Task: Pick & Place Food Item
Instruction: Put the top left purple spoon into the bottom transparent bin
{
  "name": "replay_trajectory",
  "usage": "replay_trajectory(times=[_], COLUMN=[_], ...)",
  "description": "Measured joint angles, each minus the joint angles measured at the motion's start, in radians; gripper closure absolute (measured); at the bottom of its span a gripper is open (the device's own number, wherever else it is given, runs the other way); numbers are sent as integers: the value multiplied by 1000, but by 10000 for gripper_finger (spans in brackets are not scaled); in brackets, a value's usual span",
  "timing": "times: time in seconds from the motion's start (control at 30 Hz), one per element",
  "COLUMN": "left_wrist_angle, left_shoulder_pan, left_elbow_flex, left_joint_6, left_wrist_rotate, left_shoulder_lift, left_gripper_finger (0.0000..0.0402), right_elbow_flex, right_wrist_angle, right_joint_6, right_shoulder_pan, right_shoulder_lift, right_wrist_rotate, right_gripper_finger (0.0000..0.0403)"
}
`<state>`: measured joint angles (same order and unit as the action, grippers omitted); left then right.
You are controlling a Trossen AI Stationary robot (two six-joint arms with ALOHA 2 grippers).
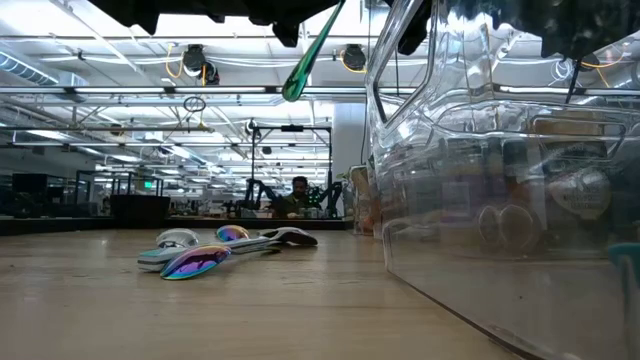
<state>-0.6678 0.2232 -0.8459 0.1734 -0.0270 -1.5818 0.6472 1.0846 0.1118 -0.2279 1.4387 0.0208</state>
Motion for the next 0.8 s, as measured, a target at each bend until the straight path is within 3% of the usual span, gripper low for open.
replay_trajectory(times=[0.13, 0.27, 0.4, 0.6, 0.8], left_wrist_angle=[0, 0, 0, 28, 151], left_shoulder_pan=[0, 0, 0, 19, 40], left_elbow_flex=[0, 0, 0, 0, 0], left_joint_6=[-2, -2, -59, -103, -77], left_wrist_rotate=[-1, -2, -21, -158, -172], left_shoulder_lift=[0, 0, 0, 16, 123], left_gripper_finger=[390, 395, 368, 290, 210], right_elbow_flex=[0, 0, 0, 0, 0], right_wrist_angle=[-4, -5, -5, -63, -153], right_joint_6=[-3, 7, 18, 7, 58], right_shoulder_pan=[4, 24, 34, 33, -19], right_shoulder_lift=[0, 0, 0, -55, -159], right_wrist_rotate=[-11, -106, -129, -136, -274], right_gripper_finger=[341, 393, 393, 399, 400])
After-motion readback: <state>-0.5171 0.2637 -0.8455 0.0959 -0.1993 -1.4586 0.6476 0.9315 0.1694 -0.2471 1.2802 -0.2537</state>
